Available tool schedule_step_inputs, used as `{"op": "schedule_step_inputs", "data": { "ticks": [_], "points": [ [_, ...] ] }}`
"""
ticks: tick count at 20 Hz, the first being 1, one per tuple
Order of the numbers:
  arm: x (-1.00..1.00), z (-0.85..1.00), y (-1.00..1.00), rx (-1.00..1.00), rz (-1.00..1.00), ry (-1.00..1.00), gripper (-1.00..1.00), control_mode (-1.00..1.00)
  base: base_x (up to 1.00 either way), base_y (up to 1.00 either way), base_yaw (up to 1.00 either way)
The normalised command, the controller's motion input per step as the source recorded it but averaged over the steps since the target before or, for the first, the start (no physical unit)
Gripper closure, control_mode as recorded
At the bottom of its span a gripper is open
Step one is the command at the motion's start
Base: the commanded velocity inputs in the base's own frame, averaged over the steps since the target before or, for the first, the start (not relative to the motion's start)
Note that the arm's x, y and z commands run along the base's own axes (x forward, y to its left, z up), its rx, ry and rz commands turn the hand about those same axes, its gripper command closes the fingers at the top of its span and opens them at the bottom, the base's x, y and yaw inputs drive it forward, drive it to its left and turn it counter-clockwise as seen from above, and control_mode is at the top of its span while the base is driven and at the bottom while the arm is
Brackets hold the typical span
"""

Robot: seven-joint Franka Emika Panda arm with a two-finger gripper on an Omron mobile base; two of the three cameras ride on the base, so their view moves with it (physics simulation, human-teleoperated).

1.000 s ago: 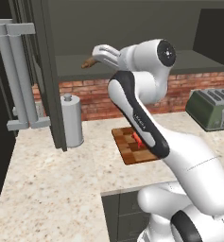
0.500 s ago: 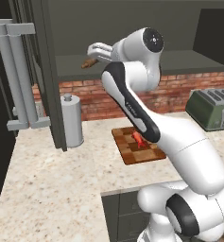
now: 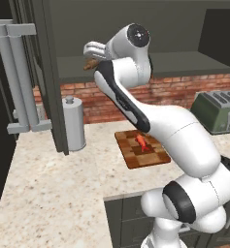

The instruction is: Open the cabinet, retrieve the rolling pin, and place it next to the meat on the cutting board to prepare for tenderizing.

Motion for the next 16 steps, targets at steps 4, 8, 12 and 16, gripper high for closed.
{"op": "schedule_step_inputs", "data": {
  "ticks": [4, 8, 12, 16],
  "points": [
    [0.44, 0.0, 0.21, -0.03, -0.12, 0.05, -1.0, -1.0, 0.0, 0.0, 0.0],
    [0.33, 0.0, 0.24, -0.01, -0.13, 0.07, -1.0, -1.0, 0.0, 0.0, 0.0],
    [0.16, -0.07, 0.2, 0.0, -0.11, 0.08, -1.0, -1.0, 0.0, 0.0, 0.0],
    [0.12, -0.1, 0.1, 0.0, -0.08, 0.05, -1.0, -1.0, 0.0, 0.0, 0.0]
  ]
}}
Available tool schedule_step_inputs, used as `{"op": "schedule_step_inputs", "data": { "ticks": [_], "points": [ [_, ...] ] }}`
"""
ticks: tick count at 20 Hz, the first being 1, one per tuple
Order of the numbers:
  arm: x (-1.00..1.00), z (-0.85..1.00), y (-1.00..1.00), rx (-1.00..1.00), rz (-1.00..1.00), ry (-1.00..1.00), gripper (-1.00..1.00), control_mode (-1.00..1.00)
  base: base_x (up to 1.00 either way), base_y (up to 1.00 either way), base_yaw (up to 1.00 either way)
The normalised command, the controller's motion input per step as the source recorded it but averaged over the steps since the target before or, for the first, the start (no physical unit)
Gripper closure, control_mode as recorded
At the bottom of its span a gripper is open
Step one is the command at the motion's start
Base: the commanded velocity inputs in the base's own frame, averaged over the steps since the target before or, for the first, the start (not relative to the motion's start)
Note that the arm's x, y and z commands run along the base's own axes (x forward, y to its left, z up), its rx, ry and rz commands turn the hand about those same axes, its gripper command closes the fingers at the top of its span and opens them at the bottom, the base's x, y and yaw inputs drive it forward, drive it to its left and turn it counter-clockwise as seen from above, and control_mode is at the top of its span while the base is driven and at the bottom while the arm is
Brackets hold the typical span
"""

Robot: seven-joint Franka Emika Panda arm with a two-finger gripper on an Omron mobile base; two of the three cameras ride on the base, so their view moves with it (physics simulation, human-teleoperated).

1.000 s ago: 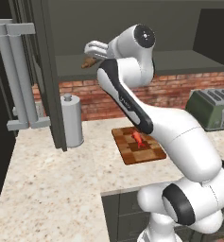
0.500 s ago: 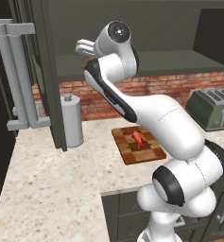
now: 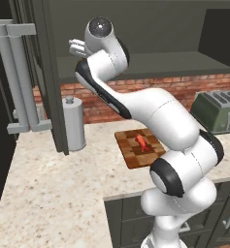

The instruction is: Open the cabinet, retrieve the rolling pin, and place it next to the meat on the cutting board to prepare for tenderizing.

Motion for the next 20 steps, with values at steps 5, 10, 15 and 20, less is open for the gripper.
{"op": "schedule_step_inputs", "data": {
  "ticks": [5, 10, 15, 20],
  "points": [
    [0.21, -0.12, 0.0, -0.05, -0.04, 0.01, -1.0, -1.0, 0.0, 0.0, 0.0],
    [0.19, -0.22, 0.0, -0.06, -0.01, 0.0, -1.0, -1.0, 0.0, 0.0, 0.0],
    [0.25, -0.07, -0.01, 0.0, 0.0, 0.0, -1.0, -1.0, 0.0, 0.0, 0.0],
    [0.35, 0.0, -0.01, 0.0, 0.0, 0.0, -1.0, -1.0, 0.0, 0.0, 0.0]
  ]
}}
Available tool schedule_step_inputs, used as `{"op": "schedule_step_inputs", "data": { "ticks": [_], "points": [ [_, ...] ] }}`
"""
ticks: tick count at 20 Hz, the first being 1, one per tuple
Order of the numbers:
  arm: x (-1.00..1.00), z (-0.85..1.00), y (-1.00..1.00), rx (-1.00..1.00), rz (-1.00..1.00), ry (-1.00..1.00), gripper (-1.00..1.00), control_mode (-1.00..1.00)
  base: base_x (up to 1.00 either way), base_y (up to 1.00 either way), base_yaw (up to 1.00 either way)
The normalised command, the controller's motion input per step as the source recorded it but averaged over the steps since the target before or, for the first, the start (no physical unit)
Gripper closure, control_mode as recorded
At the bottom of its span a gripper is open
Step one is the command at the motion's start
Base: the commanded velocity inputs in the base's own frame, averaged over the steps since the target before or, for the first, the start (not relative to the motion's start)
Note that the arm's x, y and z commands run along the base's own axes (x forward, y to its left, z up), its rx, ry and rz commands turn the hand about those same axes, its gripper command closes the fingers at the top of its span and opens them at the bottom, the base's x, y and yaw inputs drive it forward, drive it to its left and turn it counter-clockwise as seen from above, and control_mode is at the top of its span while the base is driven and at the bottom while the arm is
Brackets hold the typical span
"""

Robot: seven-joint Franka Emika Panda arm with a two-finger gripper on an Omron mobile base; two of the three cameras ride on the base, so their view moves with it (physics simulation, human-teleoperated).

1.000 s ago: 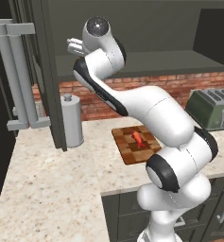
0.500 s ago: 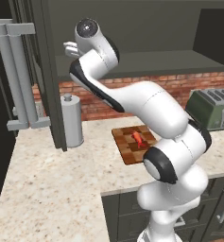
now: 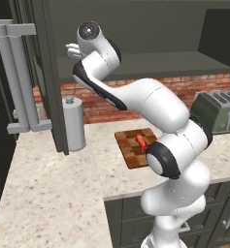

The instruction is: Open the cabinet, retrieve the rolling pin, and place it next to the meat on the cutting board to prepare for tenderizing.

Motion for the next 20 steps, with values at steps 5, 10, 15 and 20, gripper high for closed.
{"op": "schedule_step_inputs", "data": {
  "ticks": [5, 10, 15, 20],
  "points": [
    [0.35, -0.05, 0.0, 0.0, 0.0, 0.01, -1.0, -1.0, 0.0, 0.0, 0.0],
    [0.38, -0.04, 0.0, 0.0, 0.0, 0.06, -1.0, -1.0, 0.0, 0.0, 0.0],
    [0.3, -0.13, 0.0, 0.0, 0.0, 0.08, -1.0, -1.0, 0.0, 0.0, 0.0],
    [0.28, -0.13, 0.02, 0.0, -0.01, 0.07, -1.0, -1.0, 0.0, 0.0, 0.0]
  ]
}}
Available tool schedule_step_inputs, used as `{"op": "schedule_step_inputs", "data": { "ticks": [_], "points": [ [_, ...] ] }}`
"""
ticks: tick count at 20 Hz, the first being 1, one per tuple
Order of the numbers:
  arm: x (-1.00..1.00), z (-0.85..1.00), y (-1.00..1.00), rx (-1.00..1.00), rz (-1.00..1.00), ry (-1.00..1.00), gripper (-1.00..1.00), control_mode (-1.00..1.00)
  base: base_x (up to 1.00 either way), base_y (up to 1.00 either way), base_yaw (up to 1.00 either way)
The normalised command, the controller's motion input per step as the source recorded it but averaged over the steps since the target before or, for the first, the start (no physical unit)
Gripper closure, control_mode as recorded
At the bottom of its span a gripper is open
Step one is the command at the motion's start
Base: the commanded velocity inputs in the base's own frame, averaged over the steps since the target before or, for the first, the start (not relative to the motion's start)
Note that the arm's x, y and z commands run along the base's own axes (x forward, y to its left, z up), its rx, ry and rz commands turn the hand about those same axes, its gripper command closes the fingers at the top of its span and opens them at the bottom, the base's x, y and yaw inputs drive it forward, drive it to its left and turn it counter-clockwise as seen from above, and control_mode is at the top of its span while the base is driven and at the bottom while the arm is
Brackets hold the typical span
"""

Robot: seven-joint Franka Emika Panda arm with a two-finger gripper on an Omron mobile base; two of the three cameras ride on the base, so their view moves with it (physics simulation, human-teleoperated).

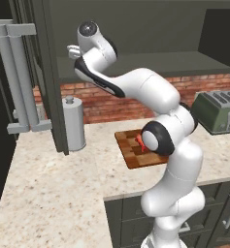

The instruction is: Open the cabinet, retrieve the rolling pin, and place it next to the meat on the cutting board to prepare for tenderizing.

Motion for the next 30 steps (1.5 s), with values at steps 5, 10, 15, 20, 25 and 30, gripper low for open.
{"op": "schedule_step_inputs", "data": {
  "ticks": [5, 10, 15, 20, 25, 30],
  "points": [
    [0.22, -0.18, 0.06, 0.0, 0.0, 0.07, 1.0, -1.0, 0.0, 0.0, 0.0],
    [0.03, -0.35, 0.08, 0.0, 0.0, 0.03, 1.0, -1.0, 0.0, 0.0, 0.0],
    [-0.39, -0.32, 0.04, 0.0, 0.0, -0.16, 1.0, -1.0, 0.0, 0.0, 0.0],
    [-0.94, -0.01, -0.13, 0.02, -0.06, -0.29, 1.0, -1.0, 0.0, 0.0, 0.0],
    [-0.97, 0.01, -0.47, 0.09, -0.12, -0.18, 1.0, -1.0, 0.0, 0.0, 0.0],
    [-0.74, 0.0, -0.71, 0.15, -0.15, -0.06, 1.0, -1.0, 0.0, 0.0, 0.0]
  ]
}}
